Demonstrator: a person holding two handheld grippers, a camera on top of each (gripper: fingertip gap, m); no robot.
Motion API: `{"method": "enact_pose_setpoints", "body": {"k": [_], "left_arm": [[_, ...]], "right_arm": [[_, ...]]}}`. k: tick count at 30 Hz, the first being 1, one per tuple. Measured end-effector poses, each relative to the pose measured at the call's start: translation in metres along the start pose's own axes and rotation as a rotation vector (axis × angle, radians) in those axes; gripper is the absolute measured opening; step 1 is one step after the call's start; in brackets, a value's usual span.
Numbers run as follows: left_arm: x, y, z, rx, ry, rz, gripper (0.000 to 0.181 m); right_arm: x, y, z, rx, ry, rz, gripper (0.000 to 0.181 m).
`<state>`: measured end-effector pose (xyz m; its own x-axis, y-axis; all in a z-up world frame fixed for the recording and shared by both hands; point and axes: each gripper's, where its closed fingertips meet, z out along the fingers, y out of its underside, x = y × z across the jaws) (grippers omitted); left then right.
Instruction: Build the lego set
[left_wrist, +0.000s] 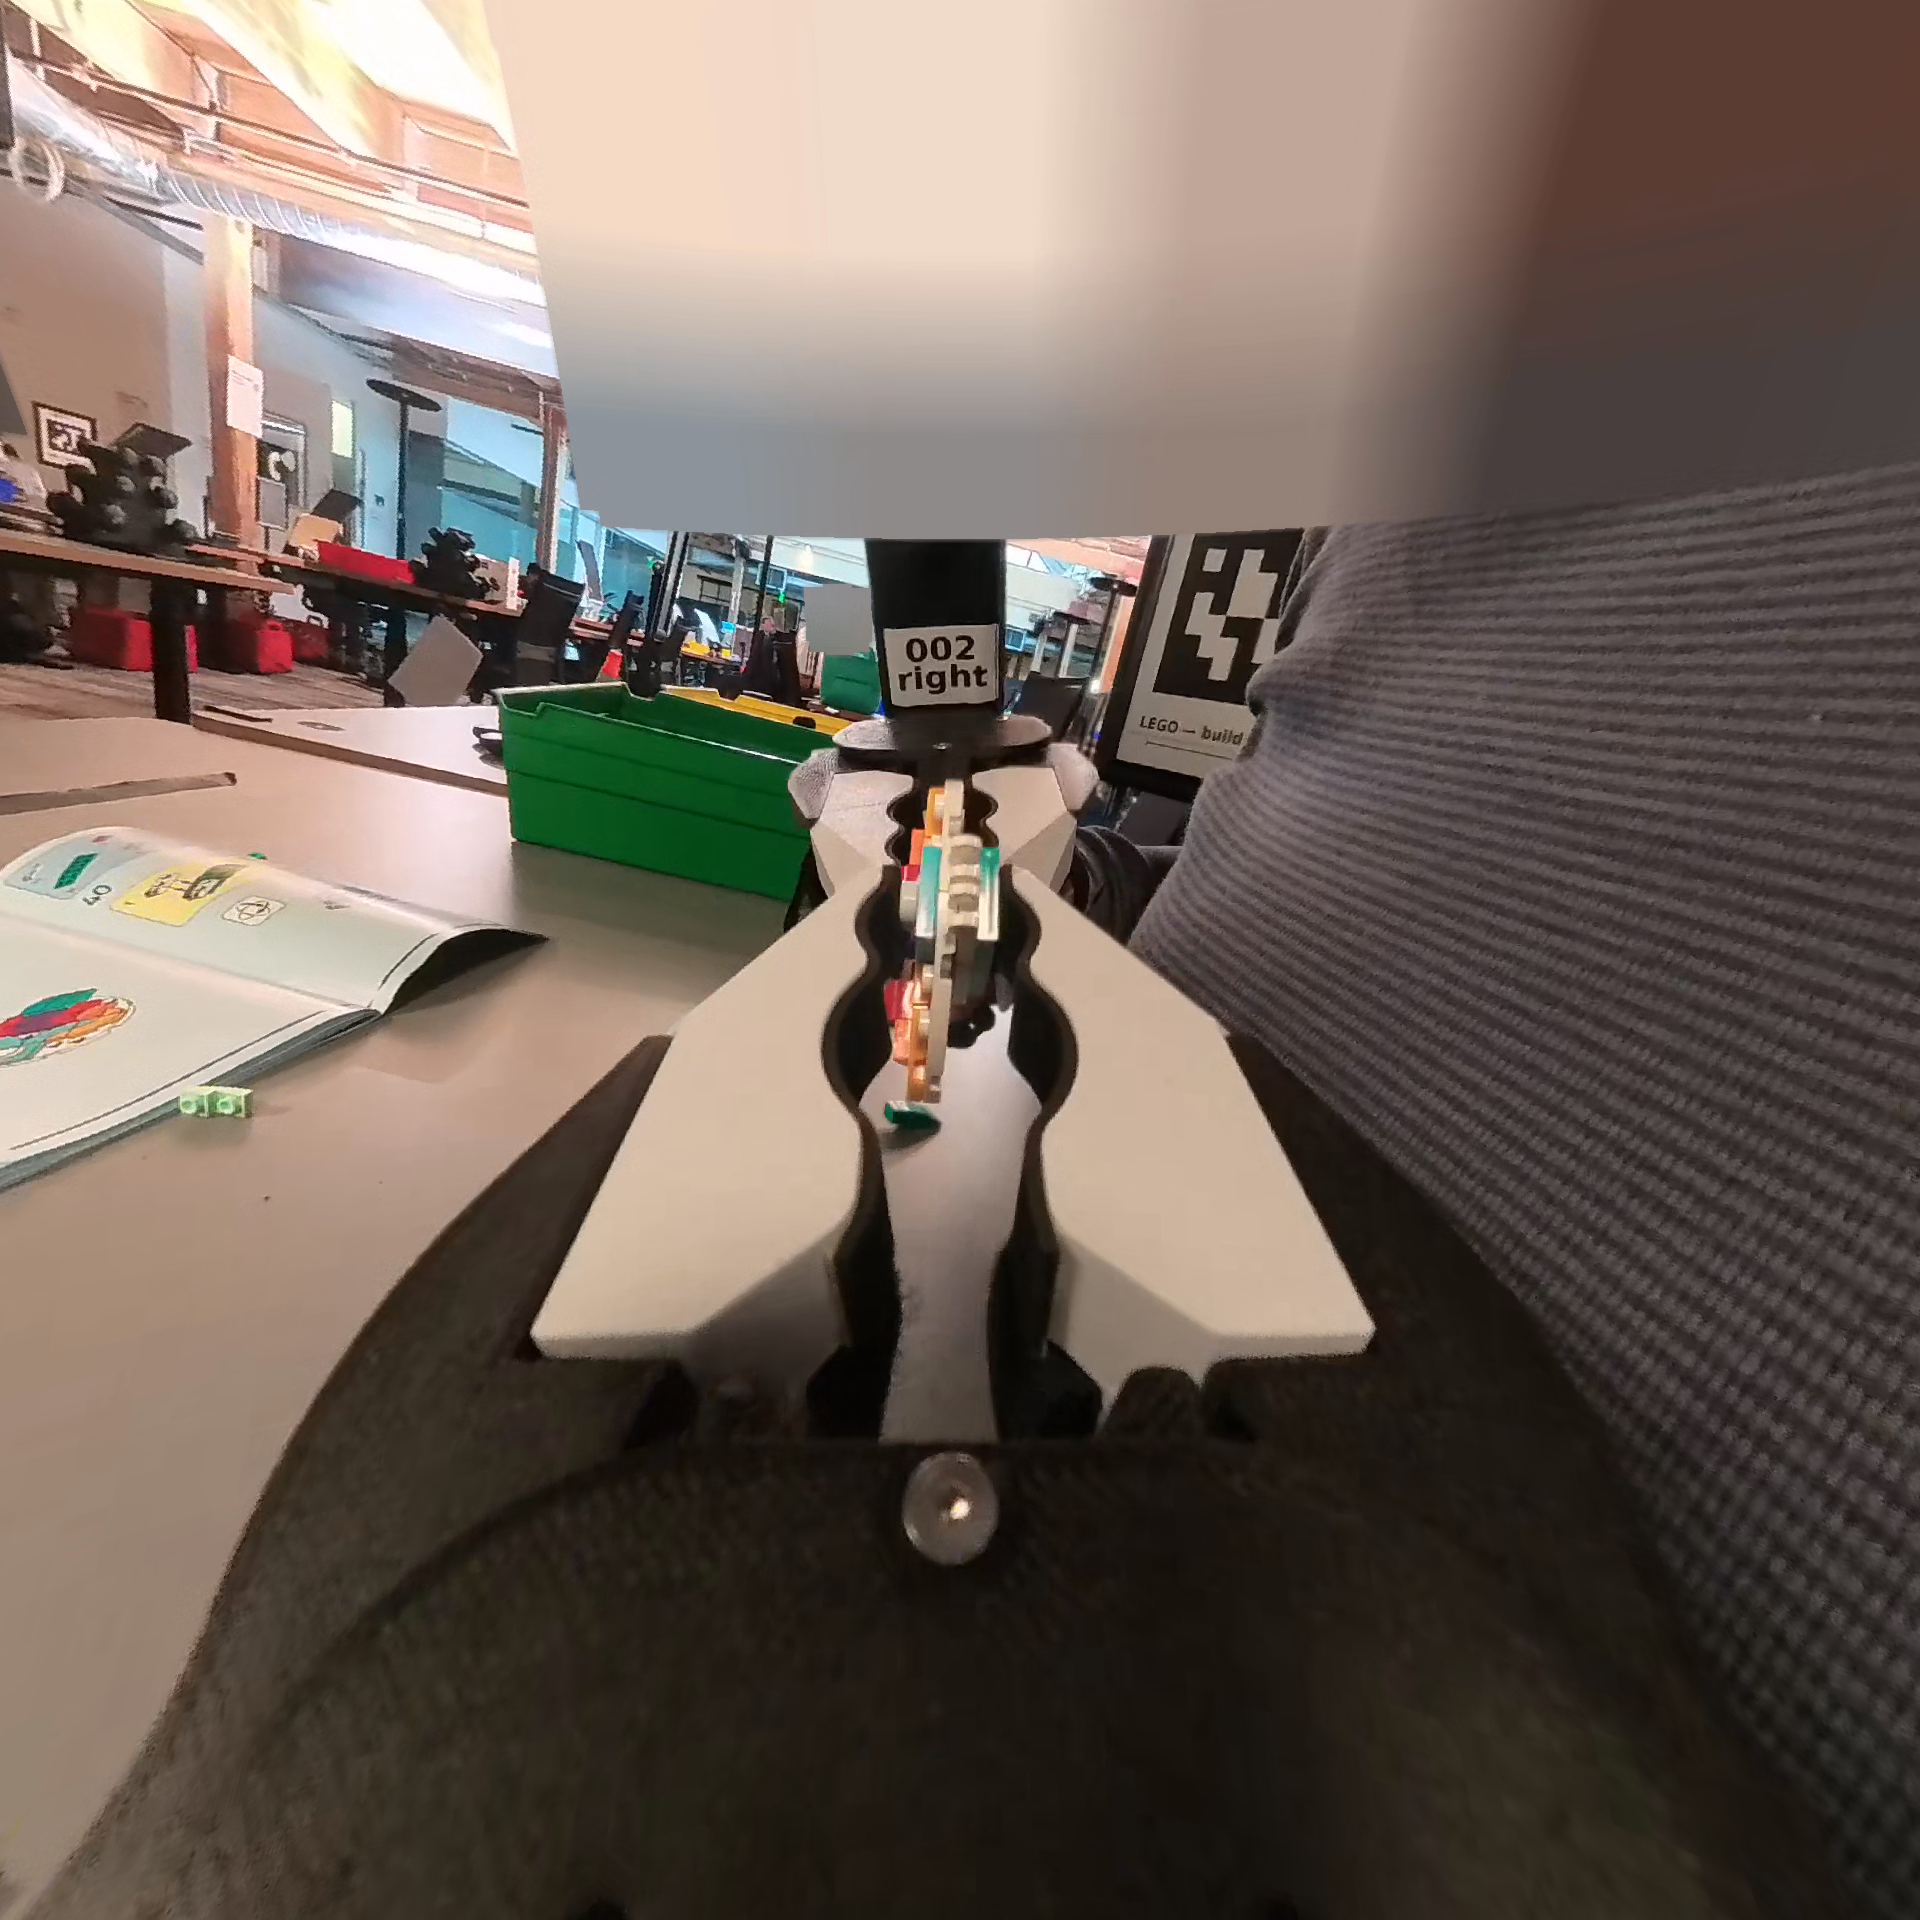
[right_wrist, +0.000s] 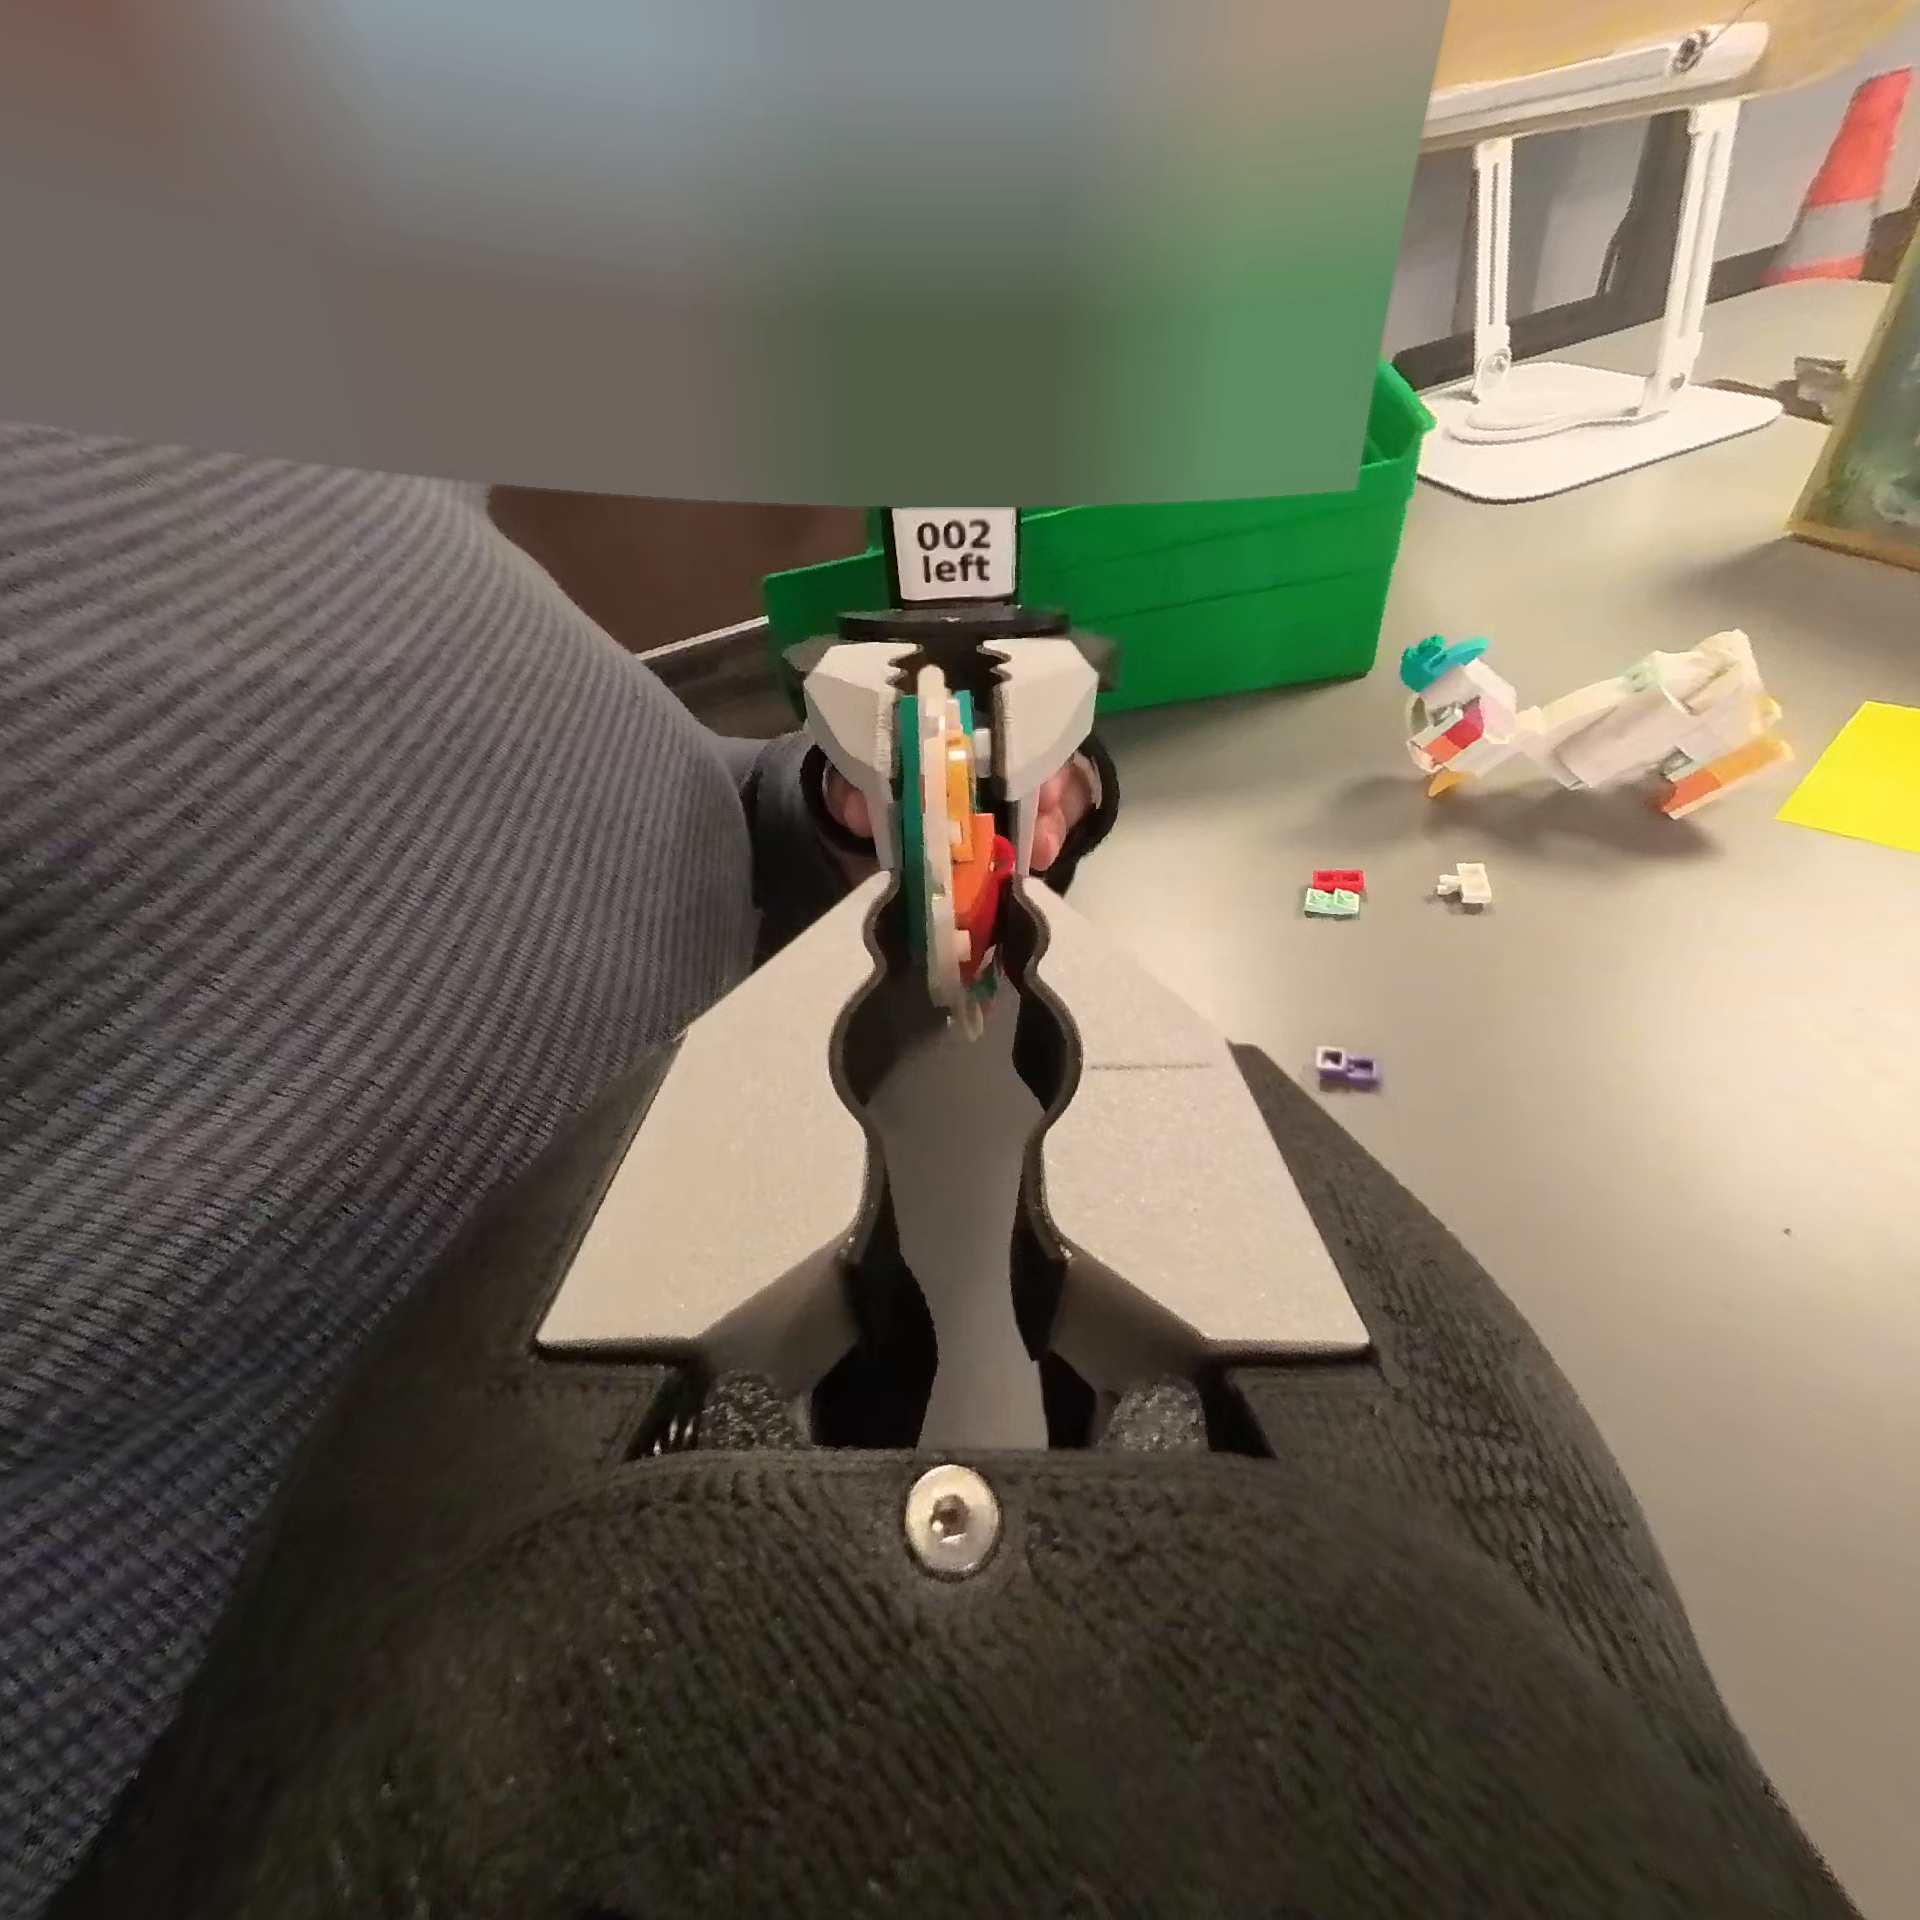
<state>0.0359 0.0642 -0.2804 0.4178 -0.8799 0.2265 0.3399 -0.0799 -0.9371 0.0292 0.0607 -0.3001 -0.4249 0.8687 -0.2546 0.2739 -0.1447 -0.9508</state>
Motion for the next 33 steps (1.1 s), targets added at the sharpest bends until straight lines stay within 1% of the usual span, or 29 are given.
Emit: {"method": "enact_pose_setpoints", "body": {"k": [2, 4, 5, 6, 7, 10, 11, 13, 16, 17, 19, 22, 29, 30, 32, 33], "left_arm": [[-0.001, -0.001, 0.000, -0.004, -0.002, -0.008, 0.015], [-0.006, -0.003, 0.002, -0.002, -0.010, -0.088, 0.017], [-0.011, -0.003, 0.002, 0.000, -0.033, -0.127, 0.025], [-0.018, -0.003, 0.002, 0.009, -0.064, -0.173, 0.044], [-0.023, -0.004, 0.001, 0.016, -0.079, -0.227, 0.057], [-0.038, -0.001, -0.002, 0.038, -0.123, -0.405, 0.070], [-0.039, 0.000, -0.001, 0.040, -0.120, -0.460, 0.070], [-0.042, 0.001, 0.003, 0.066, -0.112, -0.590, 0.070], [-0.047, 0.001, 0.009, 0.107, -0.089, -0.786, 0.056], [-0.049, 0.002, 0.010, 0.121, -0.086, -0.835, 0.050], [-0.052, -0.006, 0.008, 0.201, -0.060, -0.902, 0.045], [-0.053, -0.016, 0.001, 0.290, -0.029, -0.948, 0.037], [-0.047, -0.012, -0.005, 0.281, -0.050, -0.991, 0.020], [-0.047, -0.011, -0.006, 0.285, -0.063, -0.987, 0.017], [-0.049, -0.009, -0.010, 0.296, -0.100, -0.970, 0.016], [-0.052, -0.009, -0.015, 0.324, -0.139, -0.958, 0.016]], "right_arm": [[0.001, -0.001, 0.000, 0.009, 0.011, -0.006, 0.016], [0.006, -0.004, -0.001, 0.028, 0.056, -0.060, 0.016], [0.009, -0.007, -0.004, 0.036, 0.087, -0.127, 0.016], [0.013, -0.009, -0.007, 0.033, 0.132, -0.203, 0.016], [0.018, -0.009, -0.010, 0.011, 0.190, -0.291, 0.016], [0.040, -0.011, -0.020, -0.080, 0.407, -0.615, 0.016], [0.047, -0.012, -0.023, -0.113, 0.473, -0.723, 0.016], [0.055, -0.014, -0.027, -0.173, 0.558, -0.923, 0.016], [0.062, -0.021, -0.028, -0.236, 0.668, -1.226, 0.016], [0.062, -0.024, -0.027, -0.242, 0.688, -1.294, 0.016], [0.058, -0.033, -0.025, -0.220, 0.699, -1.386, 0.016], [0.053, -0.037, -0.021, -0.241, 0.679, -1.530, 0.016], [0.046, -0.030, -0.007, -0.345, 0.557, -1.747, 0.016], [0.046, -0.029, -0.006, -0.354, 0.550, -1.764, 0.016], [0.046, -0.026, -0.003, -0.354, 0.531, -1.755, 0.017], [0.045, -0.027, -0.003, -0.332, 0.542, -1.734, 0.024]]}}
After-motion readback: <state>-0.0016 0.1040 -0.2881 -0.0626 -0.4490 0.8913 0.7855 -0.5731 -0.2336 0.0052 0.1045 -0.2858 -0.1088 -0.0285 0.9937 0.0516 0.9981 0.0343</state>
